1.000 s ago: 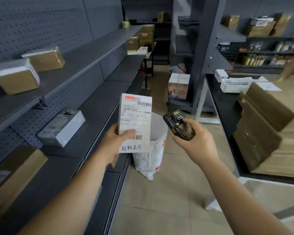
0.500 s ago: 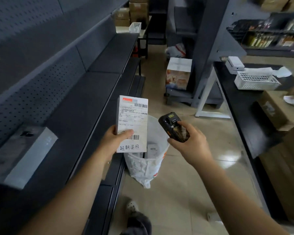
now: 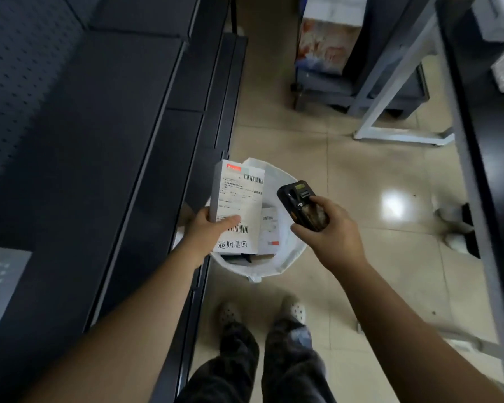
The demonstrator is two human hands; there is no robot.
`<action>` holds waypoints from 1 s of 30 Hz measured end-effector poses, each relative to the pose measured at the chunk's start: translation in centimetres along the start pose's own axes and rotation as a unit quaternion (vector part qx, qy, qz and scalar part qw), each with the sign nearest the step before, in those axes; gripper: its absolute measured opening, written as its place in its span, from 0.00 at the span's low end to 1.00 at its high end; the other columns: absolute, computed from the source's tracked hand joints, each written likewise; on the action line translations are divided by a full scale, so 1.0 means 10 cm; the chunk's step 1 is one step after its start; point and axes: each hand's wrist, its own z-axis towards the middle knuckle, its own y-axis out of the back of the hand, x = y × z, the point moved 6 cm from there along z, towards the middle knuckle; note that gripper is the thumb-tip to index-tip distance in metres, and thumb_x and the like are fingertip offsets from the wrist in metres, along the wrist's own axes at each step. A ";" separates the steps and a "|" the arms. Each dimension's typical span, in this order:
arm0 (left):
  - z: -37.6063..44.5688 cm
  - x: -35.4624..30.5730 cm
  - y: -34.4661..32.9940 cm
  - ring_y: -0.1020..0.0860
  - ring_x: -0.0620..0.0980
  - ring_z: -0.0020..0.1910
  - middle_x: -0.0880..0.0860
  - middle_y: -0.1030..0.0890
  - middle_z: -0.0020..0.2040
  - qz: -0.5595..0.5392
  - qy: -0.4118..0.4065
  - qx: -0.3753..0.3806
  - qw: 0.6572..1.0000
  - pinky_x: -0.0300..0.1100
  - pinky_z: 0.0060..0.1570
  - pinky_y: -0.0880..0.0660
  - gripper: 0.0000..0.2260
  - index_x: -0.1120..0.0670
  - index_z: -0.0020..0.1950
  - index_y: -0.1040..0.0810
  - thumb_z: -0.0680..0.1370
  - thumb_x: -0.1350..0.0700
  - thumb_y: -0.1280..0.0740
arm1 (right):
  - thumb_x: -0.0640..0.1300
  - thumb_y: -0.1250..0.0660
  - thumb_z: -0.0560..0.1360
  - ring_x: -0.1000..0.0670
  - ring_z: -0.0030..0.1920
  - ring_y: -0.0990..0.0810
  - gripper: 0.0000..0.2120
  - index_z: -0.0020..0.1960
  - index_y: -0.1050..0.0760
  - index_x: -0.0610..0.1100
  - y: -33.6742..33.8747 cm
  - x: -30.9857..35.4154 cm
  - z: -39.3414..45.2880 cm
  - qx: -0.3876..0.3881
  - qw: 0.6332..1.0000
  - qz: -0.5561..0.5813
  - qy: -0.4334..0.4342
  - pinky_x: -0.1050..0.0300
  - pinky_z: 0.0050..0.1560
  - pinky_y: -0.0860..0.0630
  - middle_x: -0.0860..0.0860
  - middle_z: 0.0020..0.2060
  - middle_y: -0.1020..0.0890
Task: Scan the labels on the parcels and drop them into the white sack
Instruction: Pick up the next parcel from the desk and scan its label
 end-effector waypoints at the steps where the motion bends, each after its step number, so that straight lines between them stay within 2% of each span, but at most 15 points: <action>1: 0.14 0.11 -0.03 0.16 0.52 0.49 0.51 0.15 0.52 0.011 0.015 -0.001 1.000 0.51 0.51 0.18 0.20 0.52 0.61 0.22 0.71 0.53 0.23 | 0.51 0.22 0.66 0.53 0.57 0.24 0.31 0.68 0.26 0.54 -0.11 -0.08 0.12 0.010 1.000 -0.001 -0.009 0.50 0.59 0.24 0.55 0.58 0.22; 6: 0.85 0.63 -0.25 0.17 0.50 0.49 0.48 0.17 0.54 0.051 0.088 -0.012 0.995 0.45 0.44 0.20 0.24 0.51 0.63 0.27 0.71 0.48 0.23 | 0.52 0.23 0.67 0.52 0.57 0.22 0.31 0.68 0.27 0.55 -0.77 -0.53 0.70 0.049 0.998 0.002 -0.037 0.52 0.59 0.23 0.54 0.59 0.21; 10: 1.42 1.04 -0.37 0.17 0.51 0.47 0.50 0.16 0.51 0.050 0.121 -0.036 0.991 0.46 0.46 0.20 0.23 0.52 0.60 0.27 0.70 0.49 0.22 | 0.53 0.22 0.67 0.54 0.57 0.22 0.30 0.67 0.27 0.55 -1.25 -0.87 1.02 0.076 0.996 0.008 -0.047 0.59 0.57 0.25 0.55 0.59 0.20; 12: 1.68 1.24 -0.38 0.16 0.52 0.47 0.53 0.15 0.52 0.038 0.133 -0.046 0.989 0.50 0.50 0.19 0.23 0.54 0.60 0.24 0.69 0.49 0.22 | 0.53 0.23 0.67 0.54 0.57 0.22 0.31 0.68 0.27 0.56 -1.46 -1.04 1.14 0.092 0.994 0.008 -0.060 0.56 0.60 0.24 0.56 0.59 0.20; 15: 2.03 1.53 -0.35 0.16 0.53 0.47 0.55 0.16 0.53 0.066 0.150 -0.073 0.984 0.50 0.51 0.19 0.25 0.56 0.60 0.23 0.69 0.46 0.23 | 0.55 0.23 0.67 0.54 0.57 0.22 0.32 0.69 0.28 0.56 -1.68 -1.27 1.29 0.109 0.991 -0.007 -0.082 0.52 0.60 0.23 0.56 0.58 0.20; 18: 2.26 1.71 -0.36 0.18 0.51 0.43 0.53 0.17 0.50 0.119 0.159 -0.095 0.975 0.43 0.41 0.22 0.20 0.56 0.56 0.22 0.73 0.43 0.27 | 0.54 0.24 0.68 0.52 0.56 0.22 0.32 0.71 0.30 0.54 -1.78 -1.49 1.41 0.115 0.988 -0.021 -0.102 0.51 0.58 0.21 0.54 0.59 0.22; 19: 2.34 1.75 -0.37 0.19 0.51 0.43 0.53 0.17 0.51 0.129 0.155 -0.107 0.974 0.43 0.40 0.22 0.21 0.56 0.56 0.23 0.74 0.42 0.28 | 0.53 0.25 0.69 0.51 0.56 0.22 0.32 0.71 0.30 0.54 -1.79 -1.56 1.44 0.114 0.987 -0.022 -0.112 0.50 0.55 0.20 0.53 0.59 0.22; 23: 2.58 1.91 -0.35 0.19 0.52 0.51 0.49 0.21 0.55 0.128 0.124 -0.162 0.971 0.45 0.49 0.22 0.27 0.53 0.67 0.29 0.73 0.45 0.26 | 0.54 0.25 0.68 0.49 0.50 0.19 0.33 0.70 0.31 0.56 -1.87 -1.79 1.47 0.123 0.981 -0.010 -0.152 0.44 0.46 0.17 0.53 0.58 0.21; 25: 2.68 2.03 -0.35 0.18 0.53 0.51 0.50 0.20 0.57 0.138 0.127 -0.151 0.971 0.43 0.44 0.22 0.26 0.53 0.67 0.29 0.74 0.46 0.26 | 0.55 0.24 0.68 0.49 0.50 0.19 0.32 0.70 0.31 0.57 -1.93 -1.86 1.44 0.132 0.979 -0.011 -0.155 0.45 0.45 0.17 0.54 0.57 0.21; 28: 2.81 2.15 -0.34 0.18 0.53 0.49 0.50 0.19 0.56 0.218 0.130 -0.126 0.959 0.37 0.33 0.27 0.22 0.53 0.66 0.27 0.76 0.47 0.28 | 0.56 0.24 0.68 0.50 0.50 0.19 0.31 0.69 0.30 0.59 -2.02 -1.91 1.41 0.139 0.979 0.002 -0.148 0.45 0.46 0.17 0.56 0.55 0.22; 30: 2.89 2.24 -0.30 0.18 0.54 0.49 0.54 0.19 0.58 0.236 0.131 -0.128 0.954 0.39 0.33 0.27 0.19 0.55 0.66 0.27 0.78 0.49 0.30 | 0.55 0.24 0.68 0.53 0.50 0.20 0.30 0.68 0.29 0.58 -2.08 -1.91 1.40 0.144 0.980 0.000 -0.139 0.46 0.47 0.17 0.58 0.54 0.21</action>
